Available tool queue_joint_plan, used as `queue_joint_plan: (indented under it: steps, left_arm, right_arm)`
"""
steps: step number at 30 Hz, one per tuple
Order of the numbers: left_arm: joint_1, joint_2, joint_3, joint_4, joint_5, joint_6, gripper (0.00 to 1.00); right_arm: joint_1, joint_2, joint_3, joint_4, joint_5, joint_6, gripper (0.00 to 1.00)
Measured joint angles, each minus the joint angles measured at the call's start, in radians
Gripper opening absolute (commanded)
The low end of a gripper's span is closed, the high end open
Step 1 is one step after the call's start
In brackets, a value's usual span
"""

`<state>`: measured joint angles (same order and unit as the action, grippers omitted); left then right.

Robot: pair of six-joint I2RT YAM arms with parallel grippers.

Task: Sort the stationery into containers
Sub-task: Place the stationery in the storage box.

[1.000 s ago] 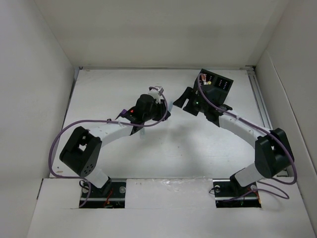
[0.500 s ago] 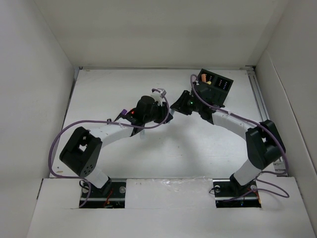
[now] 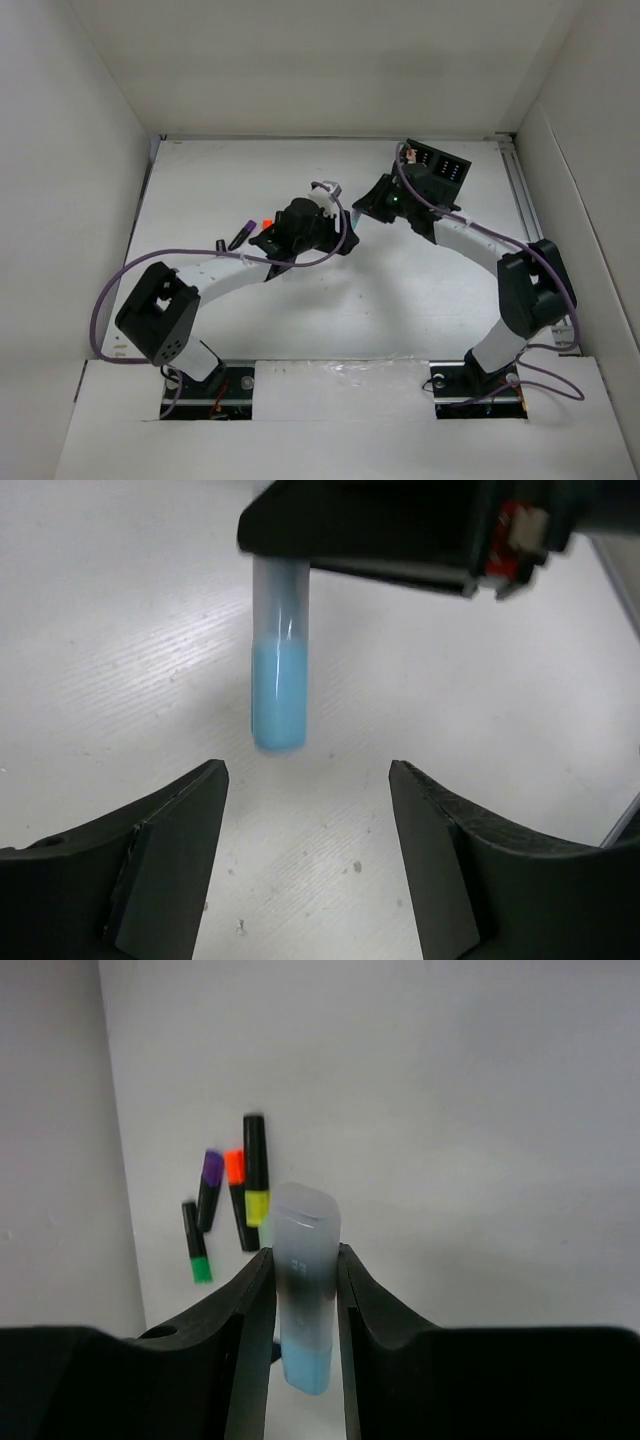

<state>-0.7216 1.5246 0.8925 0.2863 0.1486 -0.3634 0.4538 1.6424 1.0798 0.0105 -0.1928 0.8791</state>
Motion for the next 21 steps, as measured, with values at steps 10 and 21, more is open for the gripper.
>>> queue_joint_plan:
  steps: [10,21]
  left_arm:
    - [-0.003,-0.142,-0.036,0.035,-0.072,-0.002,0.64]
    - [-0.003,-0.132,-0.036,0.024,-0.087,-0.005,0.64]
  right_arm:
    - [-0.280,0.002,0.197,-0.008,0.244,0.013,0.07]
    - [-0.338,0.315,0.728,-0.154,0.612,-0.044,0.07]
